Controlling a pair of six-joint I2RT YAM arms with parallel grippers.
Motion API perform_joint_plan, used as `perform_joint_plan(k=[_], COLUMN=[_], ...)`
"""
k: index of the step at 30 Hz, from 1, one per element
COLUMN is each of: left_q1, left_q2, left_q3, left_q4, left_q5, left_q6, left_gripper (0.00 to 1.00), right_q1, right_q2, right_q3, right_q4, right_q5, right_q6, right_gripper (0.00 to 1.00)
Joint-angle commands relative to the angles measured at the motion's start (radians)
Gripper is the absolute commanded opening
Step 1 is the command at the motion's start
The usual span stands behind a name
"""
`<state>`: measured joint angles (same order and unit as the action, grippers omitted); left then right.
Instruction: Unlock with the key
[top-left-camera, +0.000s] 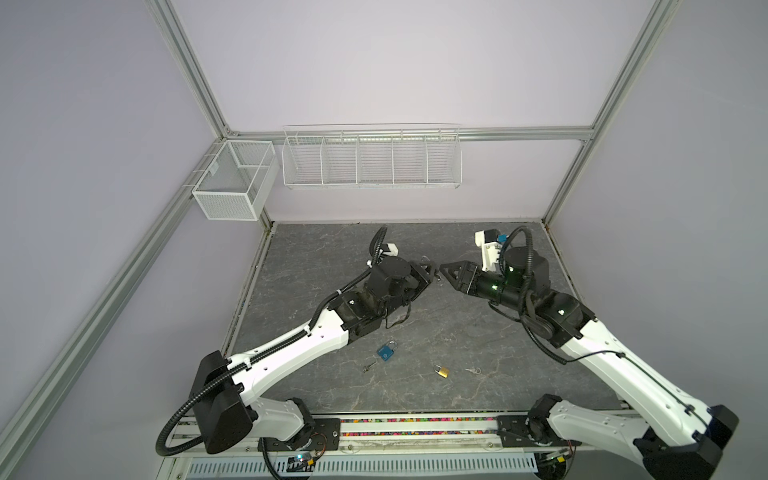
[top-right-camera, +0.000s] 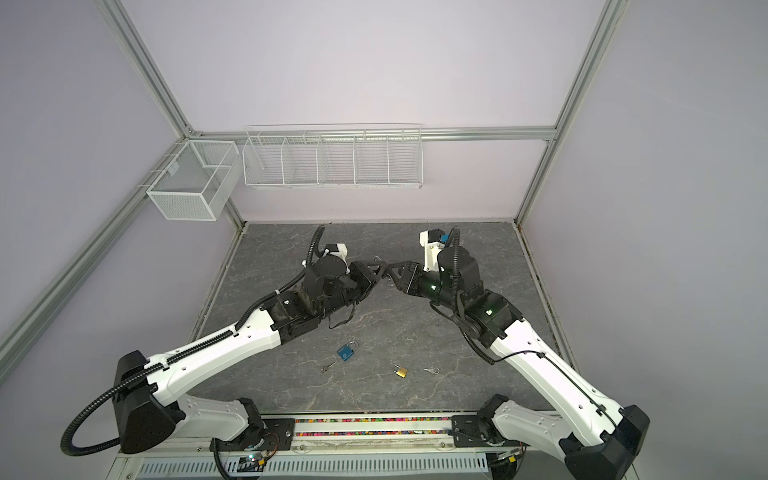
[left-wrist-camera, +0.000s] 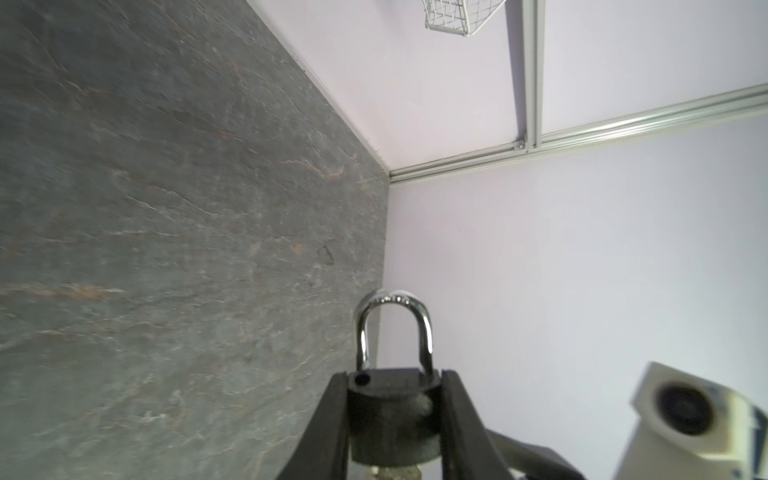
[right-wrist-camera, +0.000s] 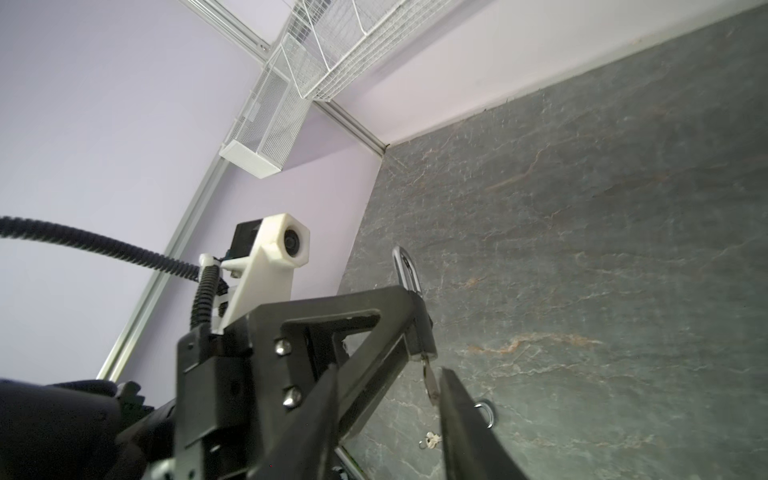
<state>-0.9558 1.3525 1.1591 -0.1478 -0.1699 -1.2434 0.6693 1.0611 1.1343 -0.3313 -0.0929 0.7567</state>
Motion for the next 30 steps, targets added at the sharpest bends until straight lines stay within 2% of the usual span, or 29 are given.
perform_joint_plan(k=[1, 5, 10, 13, 19, 24, 30], left_q1=[0.003, 0.003, -0.007, -0.03, -0.051, -0.115, -0.146], left_q2=[-0.053, -0.107, -0.195, -0.226, -0.222, -0.19, -0.138], left_q3=[0.052, -0.006, -0.153, -0.218, -0.3, -0.346, -0.364], left_q4=[-0.103, -0.092, 0.144, 0.231, 0.378, 0.513, 0.611], left_q5=[-0.075, -0.138, -0.073, -0.074, -0.11, -0.163, -0.214], left_q6=[0.24, 0.415, 0.728, 0.887, 1.059, 1.228, 1.289], left_gripper=[0.0, 0.0, 0.0, 0.0, 0.0, 0.0, 0.0], right_q1=[0.003, 0.004, 0.007, 0.026, 0.094, 0.127, 0.133], right_q2=[-0.018, 0.022, 0.084, 0.131, 0.209, 0.295, 0.384], right_q3=[0.064, 0.152, 0.259, 0.331, 0.434, 0.517, 0.621], right_q4=[-0.135, -0.285, -0.434, -0.503, -0.589, -0.618, -0.725], right_q5=[0.057, 0.055, 0.051, 0.053, 0.145, 0.171, 0.28], right_q6=[-0.125, -0.238, -0.316, -0.339, -0.332, -0.317, -0.254], right_gripper=[0.55, 0.64, 0.73, 0.78, 0.82, 0.86, 0.88])
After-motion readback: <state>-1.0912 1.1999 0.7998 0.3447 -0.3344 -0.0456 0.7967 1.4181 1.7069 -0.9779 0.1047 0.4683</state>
